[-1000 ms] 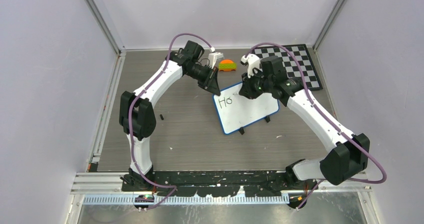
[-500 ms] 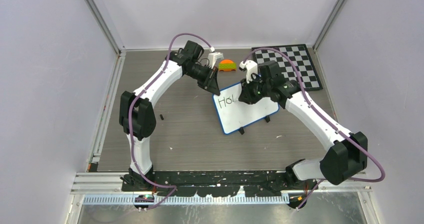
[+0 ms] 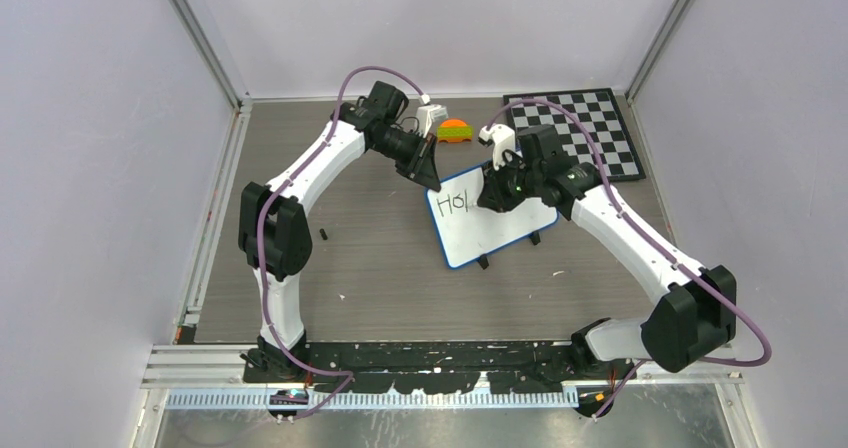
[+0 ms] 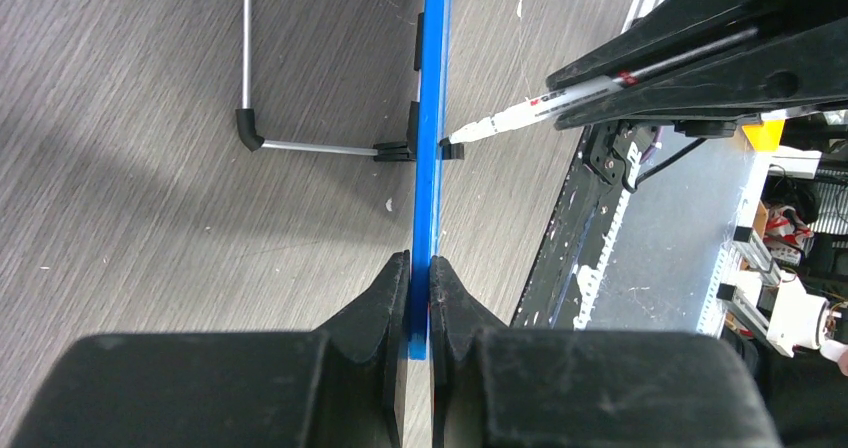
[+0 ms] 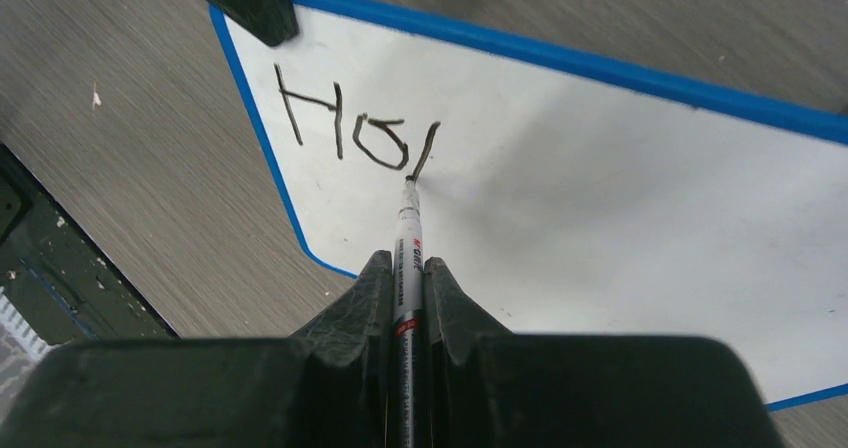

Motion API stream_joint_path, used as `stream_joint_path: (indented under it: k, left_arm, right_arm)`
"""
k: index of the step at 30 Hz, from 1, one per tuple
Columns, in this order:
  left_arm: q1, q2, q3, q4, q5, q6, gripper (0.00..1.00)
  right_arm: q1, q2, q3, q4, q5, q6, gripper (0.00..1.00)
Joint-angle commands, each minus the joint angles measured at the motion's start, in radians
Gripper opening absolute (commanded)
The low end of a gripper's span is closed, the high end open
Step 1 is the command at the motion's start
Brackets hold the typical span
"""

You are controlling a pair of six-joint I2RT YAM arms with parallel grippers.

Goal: Write a sentence on the whiteboard

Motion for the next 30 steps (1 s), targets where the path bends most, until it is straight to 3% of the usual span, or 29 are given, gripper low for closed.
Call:
stream_joint_path:
  k: [1, 14, 30]
  left_arm:
    - [0.001, -0.027, 0.019, 0.0, 0.016, 0.0, 0.0]
    - [0.002, -0.031, 0.021, -0.001, 0.015, 0.0, 0.0]
    - [0.001, -0.021, 0.025, 0.001, 0.016, -0.004, 0.0]
  right_arm:
    - [0.0, -0.011, 0.094, 0.042, -0.002, 0.015, 0.0]
    - [-0.016, 0.021, 0.105, 0.074, 0.074, 0.016, 0.0]
    - [-0.065, -0.003, 0.058, 0.047, 0.006, 0.019, 0.0]
